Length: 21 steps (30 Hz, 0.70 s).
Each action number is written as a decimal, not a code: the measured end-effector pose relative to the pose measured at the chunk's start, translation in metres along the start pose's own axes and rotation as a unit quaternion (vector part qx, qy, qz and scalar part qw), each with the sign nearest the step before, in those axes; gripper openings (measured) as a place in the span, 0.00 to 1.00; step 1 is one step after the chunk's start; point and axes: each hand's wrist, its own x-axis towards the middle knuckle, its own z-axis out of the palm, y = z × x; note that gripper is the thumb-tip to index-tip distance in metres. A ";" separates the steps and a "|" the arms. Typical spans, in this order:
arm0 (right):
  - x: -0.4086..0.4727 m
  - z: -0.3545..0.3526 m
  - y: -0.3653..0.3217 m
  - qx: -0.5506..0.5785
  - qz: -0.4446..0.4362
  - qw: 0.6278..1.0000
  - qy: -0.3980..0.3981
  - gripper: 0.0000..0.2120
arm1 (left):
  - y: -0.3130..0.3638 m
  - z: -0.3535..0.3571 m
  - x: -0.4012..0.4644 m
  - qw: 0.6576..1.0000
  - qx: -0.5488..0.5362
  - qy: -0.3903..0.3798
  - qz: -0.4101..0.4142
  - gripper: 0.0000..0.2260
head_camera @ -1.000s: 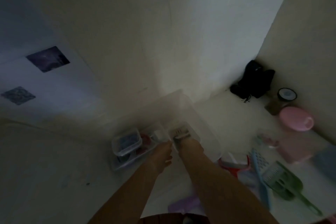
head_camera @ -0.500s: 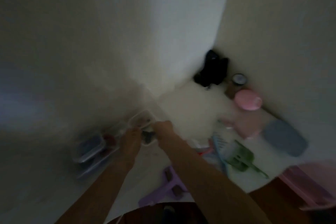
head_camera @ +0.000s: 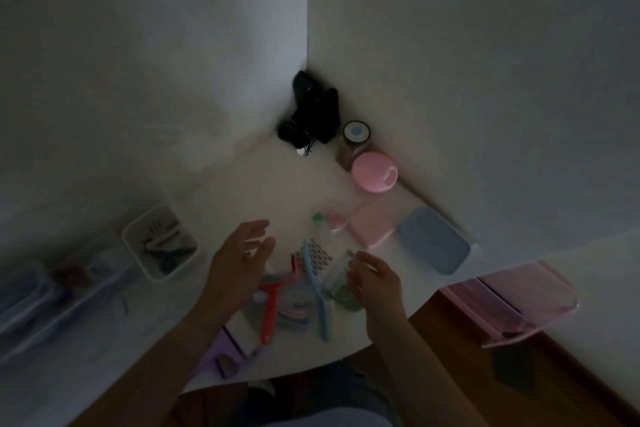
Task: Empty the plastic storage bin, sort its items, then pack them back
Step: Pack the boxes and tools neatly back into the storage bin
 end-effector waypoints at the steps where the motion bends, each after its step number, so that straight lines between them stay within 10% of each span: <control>1: 0.007 -0.007 0.000 -0.002 0.001 1.000 0.002 0.08 | 0.000 0.010 0.001 1.000 0.007 -0.002 -0.011 0.11; 21: 0.076 -0.018 -0.031 -0.002 -0.009 0.989 -0.144 0.09 | -0.023 0.047 0.006 0.991 0.008 0.092 -0.101 0.11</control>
